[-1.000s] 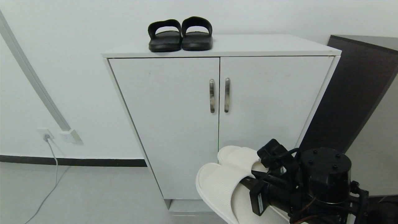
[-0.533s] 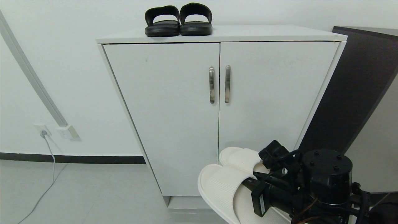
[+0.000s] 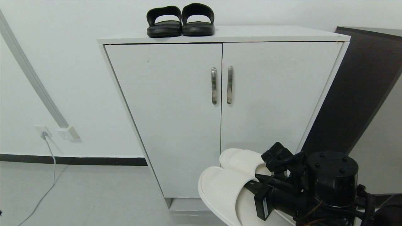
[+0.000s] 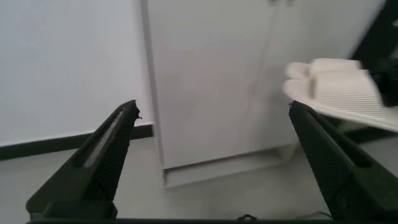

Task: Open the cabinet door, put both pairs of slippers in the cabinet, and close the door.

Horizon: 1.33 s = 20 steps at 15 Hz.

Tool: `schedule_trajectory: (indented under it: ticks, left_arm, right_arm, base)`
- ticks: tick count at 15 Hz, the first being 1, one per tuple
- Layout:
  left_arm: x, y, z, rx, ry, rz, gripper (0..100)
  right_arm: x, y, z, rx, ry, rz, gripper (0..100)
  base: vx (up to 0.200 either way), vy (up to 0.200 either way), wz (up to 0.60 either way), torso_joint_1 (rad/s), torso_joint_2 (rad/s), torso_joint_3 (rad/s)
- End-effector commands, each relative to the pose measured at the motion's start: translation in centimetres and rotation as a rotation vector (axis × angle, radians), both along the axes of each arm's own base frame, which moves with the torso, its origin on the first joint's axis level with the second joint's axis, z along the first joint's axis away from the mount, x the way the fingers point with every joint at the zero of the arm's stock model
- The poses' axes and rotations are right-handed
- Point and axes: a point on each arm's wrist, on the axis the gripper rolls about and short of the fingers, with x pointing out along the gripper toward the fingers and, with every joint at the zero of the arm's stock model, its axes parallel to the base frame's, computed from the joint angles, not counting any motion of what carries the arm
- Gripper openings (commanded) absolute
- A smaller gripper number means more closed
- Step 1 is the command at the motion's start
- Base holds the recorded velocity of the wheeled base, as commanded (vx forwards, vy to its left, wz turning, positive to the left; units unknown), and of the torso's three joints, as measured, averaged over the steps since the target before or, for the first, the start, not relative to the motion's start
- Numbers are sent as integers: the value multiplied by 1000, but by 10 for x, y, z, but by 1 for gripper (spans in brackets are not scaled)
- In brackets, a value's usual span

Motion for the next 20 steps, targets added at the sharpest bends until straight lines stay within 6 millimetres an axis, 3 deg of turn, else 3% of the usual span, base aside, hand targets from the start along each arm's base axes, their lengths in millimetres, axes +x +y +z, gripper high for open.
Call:
schedule_trajectory:
  ticks: [1, 5, 10, 16, 20]
  left_arm:
    - [49, -4, 20, -22, 111, -164, 100]
    - [102, -22, 33, -59, 99, -363, 100]
    - [144, -56, 55, -90, 136, -511, 100]
    - [189, -110, 66, -79, 130, -525, 100]
    - [204, -141, 81, -92, 91, -563, 100]
  right_arm:
    - [-2, -1, -1, -1, 1, 9, 0]
    - [-2, -1, -3, -4, 6, 10, 0]
    - [-2, 0, -5, -10, 9, 12, 0]
    - [-1, 1, -8, -16, 21, 13, 0]
    - [-3, -1, -7, -6, 29, 29, 0]
  base:
    - [0, 0, 0, 0, 0, 0]
    - [0, 0, 0, 0, 0, 0]
    - [0, 0, 0, 0, 0, 0]
    - [0, 0, 0, 0, 0, 0]
    - [0, 0, 0, 0, 0, 0]
